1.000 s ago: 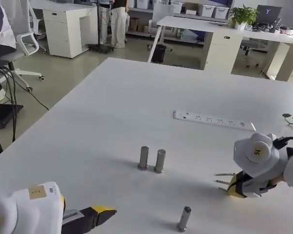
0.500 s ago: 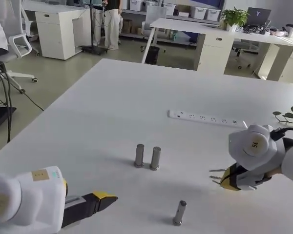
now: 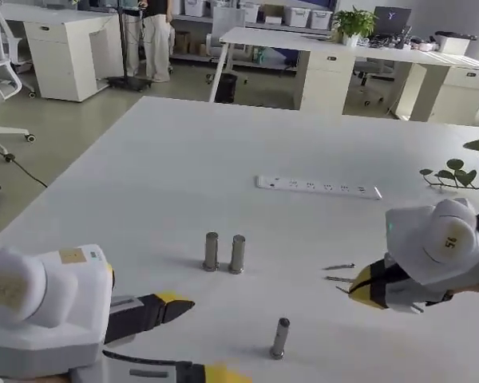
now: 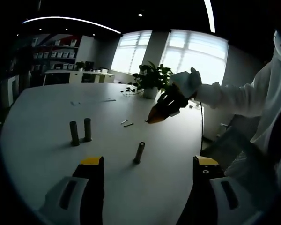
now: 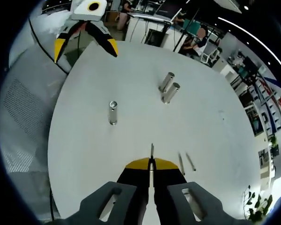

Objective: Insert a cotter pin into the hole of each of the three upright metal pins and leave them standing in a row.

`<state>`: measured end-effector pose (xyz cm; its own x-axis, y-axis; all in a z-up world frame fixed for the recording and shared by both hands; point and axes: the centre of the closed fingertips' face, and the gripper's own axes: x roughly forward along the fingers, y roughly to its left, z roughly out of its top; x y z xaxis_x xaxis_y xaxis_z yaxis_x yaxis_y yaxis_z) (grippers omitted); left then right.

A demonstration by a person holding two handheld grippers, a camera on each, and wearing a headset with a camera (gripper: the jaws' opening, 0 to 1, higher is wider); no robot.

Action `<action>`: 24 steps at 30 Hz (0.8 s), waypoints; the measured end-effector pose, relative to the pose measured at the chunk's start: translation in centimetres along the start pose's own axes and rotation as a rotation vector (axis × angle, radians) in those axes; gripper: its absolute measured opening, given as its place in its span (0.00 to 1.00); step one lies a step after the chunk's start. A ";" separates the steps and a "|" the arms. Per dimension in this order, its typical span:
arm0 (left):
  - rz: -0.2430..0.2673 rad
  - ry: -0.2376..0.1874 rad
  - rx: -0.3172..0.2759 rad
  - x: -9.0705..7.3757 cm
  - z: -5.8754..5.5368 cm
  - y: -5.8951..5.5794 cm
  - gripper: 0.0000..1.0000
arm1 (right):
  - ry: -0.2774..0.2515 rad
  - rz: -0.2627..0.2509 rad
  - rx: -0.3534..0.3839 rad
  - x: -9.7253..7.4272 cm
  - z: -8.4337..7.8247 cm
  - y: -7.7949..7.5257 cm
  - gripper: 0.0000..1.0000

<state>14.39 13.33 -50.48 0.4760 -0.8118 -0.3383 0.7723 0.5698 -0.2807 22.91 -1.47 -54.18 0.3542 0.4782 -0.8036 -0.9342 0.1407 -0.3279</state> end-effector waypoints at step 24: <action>-0.190 -0.001 -0.137 5.4 4.1 -2.2 0.35 | -0.223 -0.243 -0.051 -3.6 6.1 3.3 0.00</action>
<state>16.97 7.17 -48.00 0.3281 -0.9061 -0.2671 0.7836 0.4190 -0.4587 18.30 2.53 -49.32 0.5426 0.6151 -0.5721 -0.8183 0.2332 -0.5253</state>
